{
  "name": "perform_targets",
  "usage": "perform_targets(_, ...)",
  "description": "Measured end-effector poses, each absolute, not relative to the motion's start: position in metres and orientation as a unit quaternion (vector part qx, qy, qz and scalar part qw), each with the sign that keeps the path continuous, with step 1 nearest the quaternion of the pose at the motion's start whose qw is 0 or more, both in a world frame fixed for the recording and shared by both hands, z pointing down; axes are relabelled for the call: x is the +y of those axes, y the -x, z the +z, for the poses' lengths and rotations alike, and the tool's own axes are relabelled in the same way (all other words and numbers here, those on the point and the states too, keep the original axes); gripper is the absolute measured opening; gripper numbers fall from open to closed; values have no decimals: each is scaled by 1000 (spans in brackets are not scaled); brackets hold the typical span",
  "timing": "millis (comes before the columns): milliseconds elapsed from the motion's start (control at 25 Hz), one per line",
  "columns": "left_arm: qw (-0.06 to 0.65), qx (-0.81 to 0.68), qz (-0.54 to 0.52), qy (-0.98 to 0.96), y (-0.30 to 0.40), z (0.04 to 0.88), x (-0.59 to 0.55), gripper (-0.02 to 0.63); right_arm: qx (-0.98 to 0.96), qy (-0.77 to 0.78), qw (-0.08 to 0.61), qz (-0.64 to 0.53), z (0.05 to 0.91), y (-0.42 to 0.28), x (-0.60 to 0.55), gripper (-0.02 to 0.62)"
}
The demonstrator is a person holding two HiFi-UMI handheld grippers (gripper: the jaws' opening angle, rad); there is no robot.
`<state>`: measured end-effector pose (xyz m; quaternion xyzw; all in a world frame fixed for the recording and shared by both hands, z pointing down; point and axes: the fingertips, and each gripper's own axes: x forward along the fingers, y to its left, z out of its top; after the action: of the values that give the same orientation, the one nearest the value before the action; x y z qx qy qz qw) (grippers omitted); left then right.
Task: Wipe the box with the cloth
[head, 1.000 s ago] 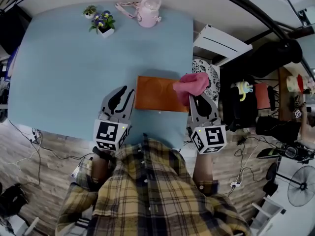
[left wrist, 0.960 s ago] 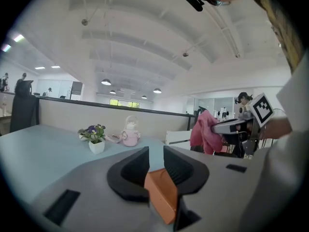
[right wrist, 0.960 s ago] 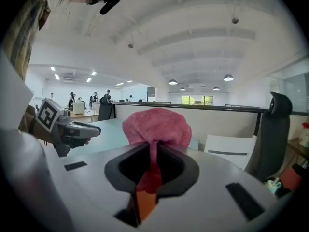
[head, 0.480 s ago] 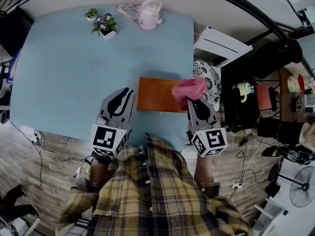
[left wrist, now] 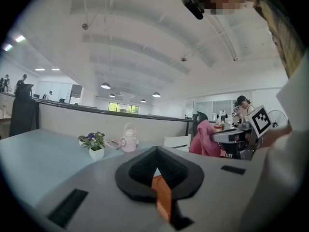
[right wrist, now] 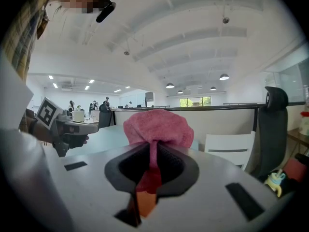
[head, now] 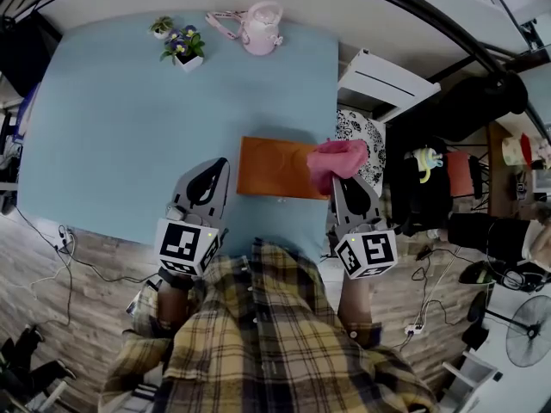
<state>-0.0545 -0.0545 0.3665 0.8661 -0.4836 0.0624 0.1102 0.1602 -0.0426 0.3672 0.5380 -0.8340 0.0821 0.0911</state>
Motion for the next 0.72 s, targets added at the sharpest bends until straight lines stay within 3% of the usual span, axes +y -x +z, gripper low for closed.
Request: perform_targets(720,111,-472,80,-871,50,374,-64,-11,-827,-546,105,82,372,-163,-46,46)
